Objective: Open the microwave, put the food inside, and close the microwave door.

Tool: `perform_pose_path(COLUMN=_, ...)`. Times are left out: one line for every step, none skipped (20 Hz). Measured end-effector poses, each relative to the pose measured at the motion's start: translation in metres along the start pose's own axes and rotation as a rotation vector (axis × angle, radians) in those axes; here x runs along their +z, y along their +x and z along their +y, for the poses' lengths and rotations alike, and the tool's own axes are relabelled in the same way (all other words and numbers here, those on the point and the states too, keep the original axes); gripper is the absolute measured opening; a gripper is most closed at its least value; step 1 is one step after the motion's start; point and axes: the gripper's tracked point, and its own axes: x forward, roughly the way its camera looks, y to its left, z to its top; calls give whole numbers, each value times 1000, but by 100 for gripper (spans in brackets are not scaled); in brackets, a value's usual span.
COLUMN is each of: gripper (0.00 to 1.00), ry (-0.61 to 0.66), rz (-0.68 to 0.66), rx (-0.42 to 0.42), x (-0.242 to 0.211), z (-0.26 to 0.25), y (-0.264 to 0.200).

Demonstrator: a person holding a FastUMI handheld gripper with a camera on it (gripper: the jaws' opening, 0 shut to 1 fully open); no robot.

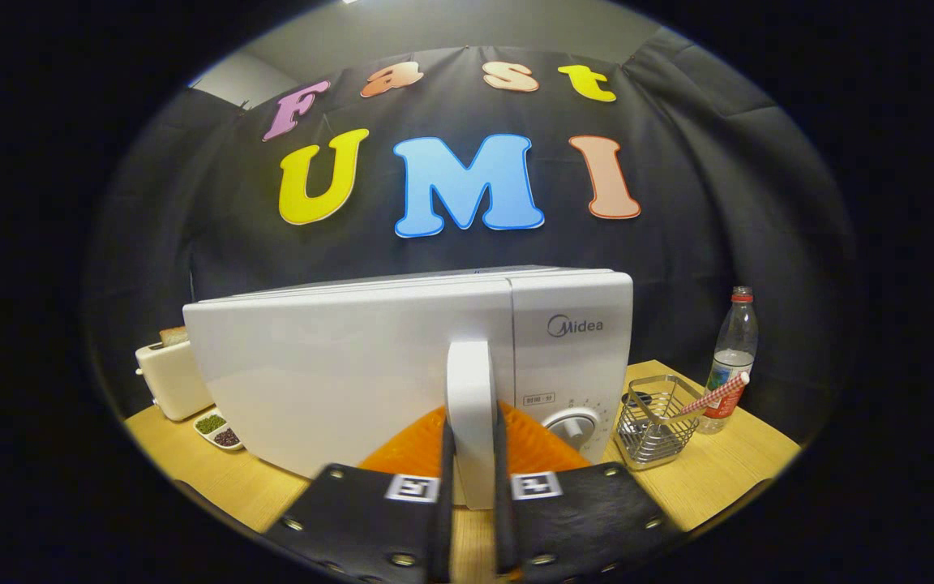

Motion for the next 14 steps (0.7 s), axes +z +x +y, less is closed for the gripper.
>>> perform_pose_path(gripper=15, ry=-11, rz=1, rx=-9, x=-1, z=-1, y=0)
perform_pose_path(gripper=15, ry=-8, rz=1, rx=-13, x=-1, z=-1, y=0)
perform_pose_path(gripper=15, ry=5, rz=2, rx=-13, x=-1, z=-1, y=-1)
perform_pose_path(gripper=15, ry=20, rz=3, rx=-12, x=-2, z=-1, y=-1)
perform_pose_path(gripper=15, ry=28, rz=19, rx=-9, x=-4, z=0, y=-7)
perform_pose_path(gripper=15, ry=24, rz=0, rx=-12, x=-2, z=1, y=-15)
perform_pose_path(gripper=15, ry=-14, rz=1, rx=-7, x=-5, z=3, y=-23)
perform_pose_path(gripper=15, ry=-29, rz=-16, rx=5, x=-4, z=7, y=-36)
perform_pose_path(gripper=15, ry=-28, rz=-16, rx=24, x=-8, z=14, y=-47)
perform_pose_path(gripper=15, ry=-26, rz=-18, rx=41, x=-10, z=16, y=-57)
perform_pose_path(gripper=15, ry=-30, rz=-21, rx=55, x=-11, z=20, y=-67)
perform_pose_path(gripper=15, ry=-41, rz=-30, rx=65, x=-12, z=23, y=-76)
perform_pose_path(gripper=15, ry=-55, rz=-33, rx=75, x=-14, z=27, y=-84)
perform_pose_path(gripper=15, ry=-61, rz=-36, rx=86, x=-16, z=31, y=-91)
